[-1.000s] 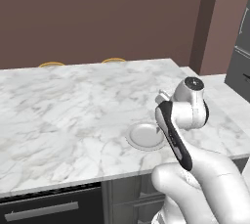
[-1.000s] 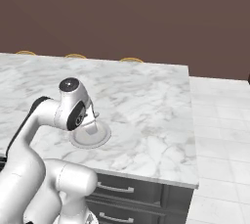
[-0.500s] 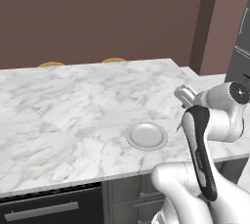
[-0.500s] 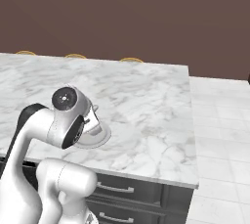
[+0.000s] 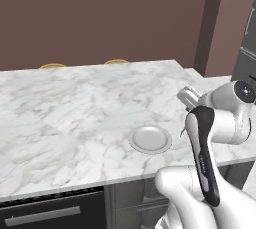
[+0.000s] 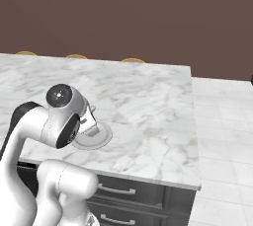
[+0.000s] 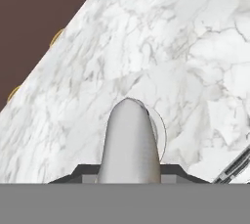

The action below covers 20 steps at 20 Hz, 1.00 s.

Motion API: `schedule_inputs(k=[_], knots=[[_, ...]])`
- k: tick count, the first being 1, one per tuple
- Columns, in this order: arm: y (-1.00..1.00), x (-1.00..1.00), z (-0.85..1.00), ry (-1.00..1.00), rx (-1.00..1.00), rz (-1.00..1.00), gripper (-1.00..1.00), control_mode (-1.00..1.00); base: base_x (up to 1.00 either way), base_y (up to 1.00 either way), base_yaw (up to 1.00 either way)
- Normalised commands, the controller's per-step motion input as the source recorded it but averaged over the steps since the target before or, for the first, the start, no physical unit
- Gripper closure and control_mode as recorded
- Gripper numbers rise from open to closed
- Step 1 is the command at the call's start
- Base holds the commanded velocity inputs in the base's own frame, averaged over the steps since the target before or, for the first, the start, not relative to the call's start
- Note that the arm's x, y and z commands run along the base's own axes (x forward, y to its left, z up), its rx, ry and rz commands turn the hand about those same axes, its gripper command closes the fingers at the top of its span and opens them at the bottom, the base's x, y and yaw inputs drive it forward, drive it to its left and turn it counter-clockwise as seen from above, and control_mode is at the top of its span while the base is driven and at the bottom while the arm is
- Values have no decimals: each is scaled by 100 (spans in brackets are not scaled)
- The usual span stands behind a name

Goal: Place the fish on the rack of the oven, and slide the rack back inside. Close the oven door.

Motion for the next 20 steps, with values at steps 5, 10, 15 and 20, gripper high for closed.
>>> schedule_inputs(k=[5, 10, 15, 20], knots=[[-11, -100, 0, -16, -1, 5, 100, -100, 0, 0, 0], [-33, -81, 0, -10, 0, 4, 100, -100, 0, 0, 0], [3, -3, 0, 11, -10, 0, 100, -100, 0, 0, 0], [45, 0, -10, 9, -21, 0, 100, -100, 0, 0, 0]])
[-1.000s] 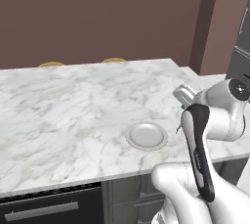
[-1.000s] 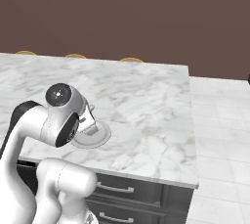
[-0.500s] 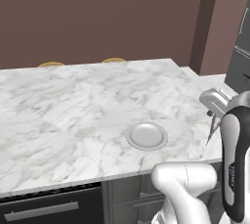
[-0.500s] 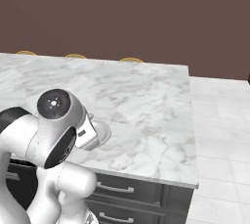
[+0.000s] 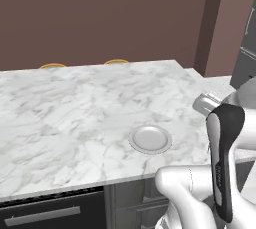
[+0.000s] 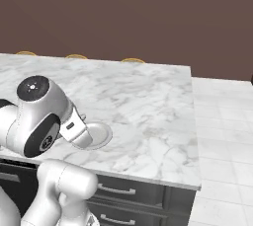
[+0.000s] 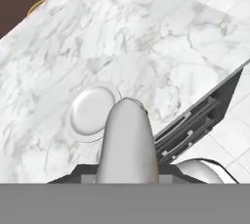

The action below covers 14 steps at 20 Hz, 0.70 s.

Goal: Place the fish on the rack of the oven, and slide the rack back inside. Close the oven door.

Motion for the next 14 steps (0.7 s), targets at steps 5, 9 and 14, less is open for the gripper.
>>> schedule_inputs(k=[5, 9, 14], knots=[[46, 0, -13, 11, -22, 0, 100, -100, 0, 0, 0], [40, 0, -16, 14, -23, 0, 100, -100, 0, 0, 0], [3, -1, -6, 4, -8, 0, 100, 100, -17, -15, 1]])
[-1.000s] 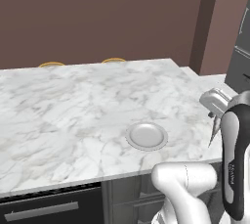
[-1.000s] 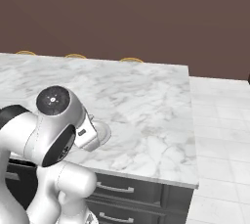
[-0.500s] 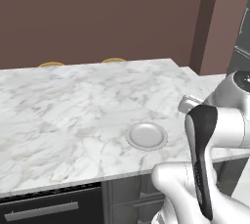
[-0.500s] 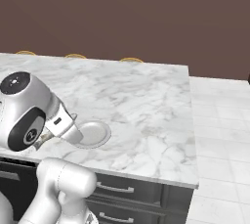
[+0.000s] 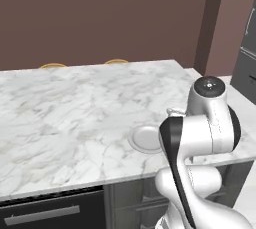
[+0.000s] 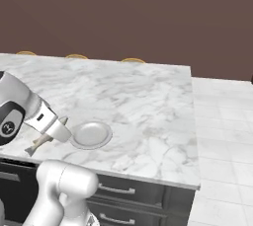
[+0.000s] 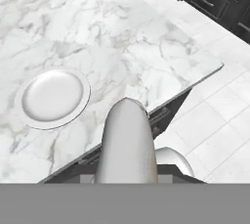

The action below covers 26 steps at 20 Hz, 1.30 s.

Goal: Place the fish on the rack of the oven, and slide the rack back inside. Close the oven door.

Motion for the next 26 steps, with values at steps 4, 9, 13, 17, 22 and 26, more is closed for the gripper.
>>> schedule_inputs(k=[4, 9, 13, 17, 22, 26], knots=[[0, 0, 0, 0, 0, 0, 100, 100, -33, -75, 0], [0, 0, 0, 0, 0, 0, 100, 100, -7, -100, 0], [0, 0, 0, 0, 0, 0, 100, 100, 0, -100, -4], [0, 0, 0, 0, 0, 0, 100, 100, 0, -100, -8], [0, 0, 0, 0, 0, 0, 100, 100, 0, -100, -4], [0, 0, 0, 0, 0, 0, 100, 100, 0, -100, -1]])
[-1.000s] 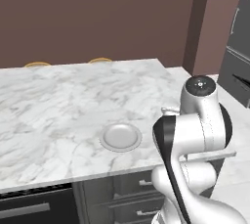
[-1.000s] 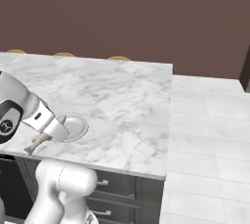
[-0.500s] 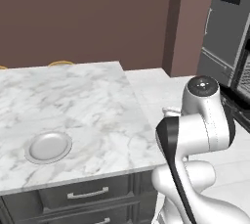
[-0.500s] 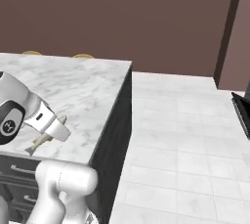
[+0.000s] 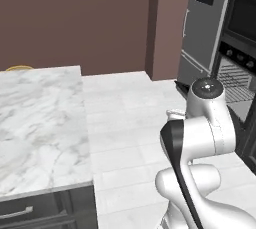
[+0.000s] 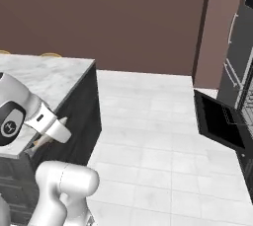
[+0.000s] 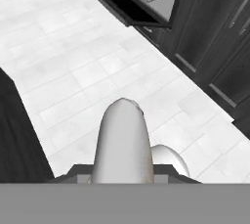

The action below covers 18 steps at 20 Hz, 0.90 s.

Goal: Place the fish on the rack of the oven, and slide the rack back inside. Close the oven door.

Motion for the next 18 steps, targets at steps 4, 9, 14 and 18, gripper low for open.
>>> schedule_inputs(k=[4, 9, 14, 18], knots=[[0, 0, 0, 0, 0, 0, 100, 100, 4, -100, -2], [0, 0, 0, 0, 0, 0, 100, 100, 14, -99, -3], [0, 0, 0, 0, 0, 0, 100, 100, 42, -58, -5], [0, 0, 0, 0, 0, 0, 100, 100, 78, -29, -7]])
